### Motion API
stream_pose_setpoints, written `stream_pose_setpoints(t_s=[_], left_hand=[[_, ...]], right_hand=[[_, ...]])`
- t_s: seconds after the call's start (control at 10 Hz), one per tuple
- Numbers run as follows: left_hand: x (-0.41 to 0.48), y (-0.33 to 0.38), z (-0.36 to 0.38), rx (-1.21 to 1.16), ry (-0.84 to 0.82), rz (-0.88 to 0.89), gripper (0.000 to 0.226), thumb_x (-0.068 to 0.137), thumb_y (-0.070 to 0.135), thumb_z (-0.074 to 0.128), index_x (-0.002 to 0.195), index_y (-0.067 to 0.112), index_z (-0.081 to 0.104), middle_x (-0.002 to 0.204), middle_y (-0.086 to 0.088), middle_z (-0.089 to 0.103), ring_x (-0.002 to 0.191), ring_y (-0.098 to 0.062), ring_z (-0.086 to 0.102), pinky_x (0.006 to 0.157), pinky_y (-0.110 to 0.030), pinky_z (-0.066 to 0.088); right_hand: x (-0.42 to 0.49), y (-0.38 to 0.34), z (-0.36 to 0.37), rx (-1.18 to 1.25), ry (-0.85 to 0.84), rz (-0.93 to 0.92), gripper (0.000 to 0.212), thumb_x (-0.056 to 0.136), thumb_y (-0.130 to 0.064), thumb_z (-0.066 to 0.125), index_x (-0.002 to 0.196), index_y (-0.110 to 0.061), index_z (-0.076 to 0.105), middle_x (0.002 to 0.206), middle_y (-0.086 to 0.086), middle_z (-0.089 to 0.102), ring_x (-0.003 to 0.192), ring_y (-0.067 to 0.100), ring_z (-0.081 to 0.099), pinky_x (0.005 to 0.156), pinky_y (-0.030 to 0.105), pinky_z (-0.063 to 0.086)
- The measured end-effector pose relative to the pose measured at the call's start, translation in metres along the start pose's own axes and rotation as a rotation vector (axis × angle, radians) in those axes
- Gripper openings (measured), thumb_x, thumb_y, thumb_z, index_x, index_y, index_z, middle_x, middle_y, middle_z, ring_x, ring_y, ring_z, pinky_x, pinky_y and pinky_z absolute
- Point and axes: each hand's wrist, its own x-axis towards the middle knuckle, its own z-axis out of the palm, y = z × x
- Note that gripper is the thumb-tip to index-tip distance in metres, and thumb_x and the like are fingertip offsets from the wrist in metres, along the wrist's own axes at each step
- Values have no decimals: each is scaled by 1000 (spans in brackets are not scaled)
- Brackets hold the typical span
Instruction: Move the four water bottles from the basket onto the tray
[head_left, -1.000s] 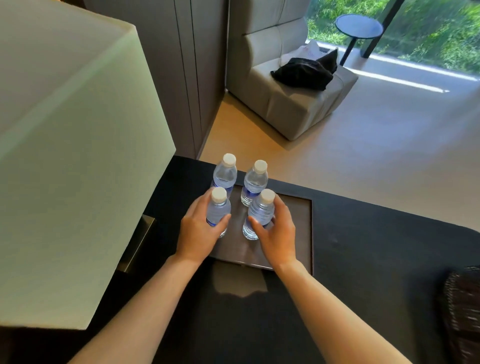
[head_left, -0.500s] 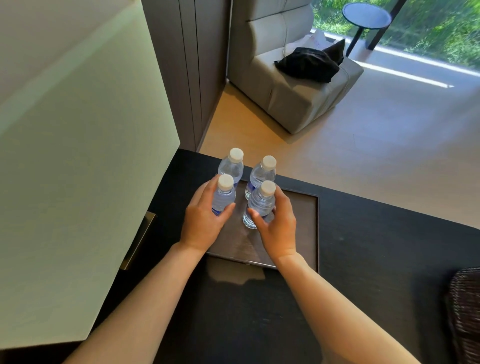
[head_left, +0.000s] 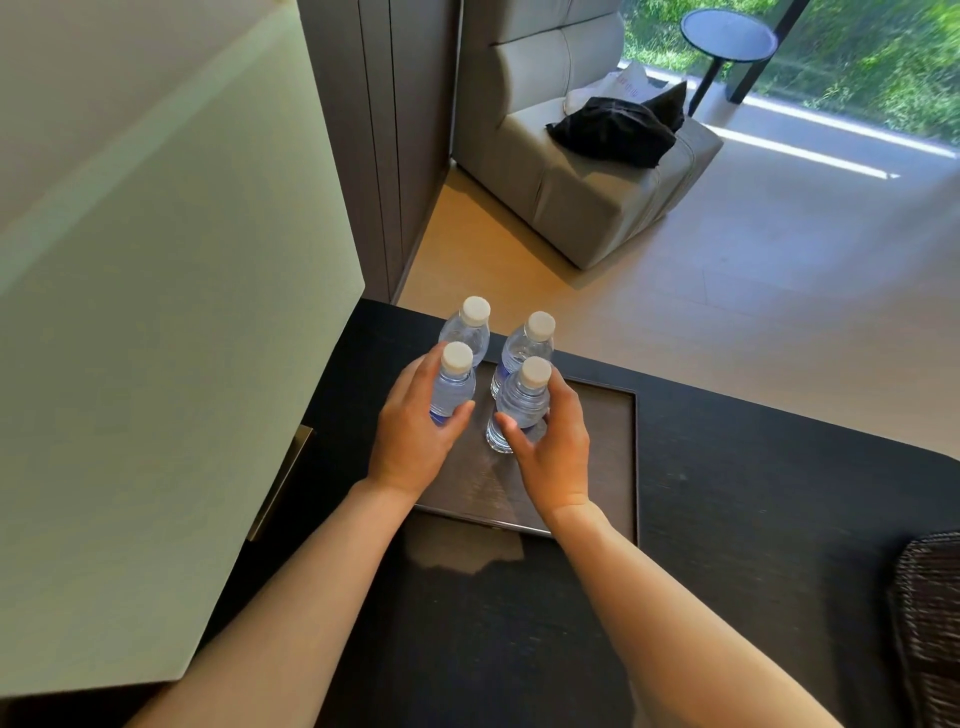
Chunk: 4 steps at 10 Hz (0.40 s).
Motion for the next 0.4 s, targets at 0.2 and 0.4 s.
stream_pose_setpoints(t_s=[0.2,0.4], left_hand=[[-2,-2,3,-14,-12,-45,86,89,27,80,160,23,32,158,-7,48,145,-27,47,110,-41,45],[-14,8,-2,33,-28,-141,99,88,36,80,164,27,18,166,-6,35,152,-29,36,115,-50,44]], right_hand=[[-2,1,0,-25,-1,23,86,86,-24,85,157,-24,37,157,5,50,143,24,51,114,36,40],[-15,-1,-8,-113,-10,31,104,86,-33,84,164,-35,14,170,-4,33,152,22,41,117,40,38]])
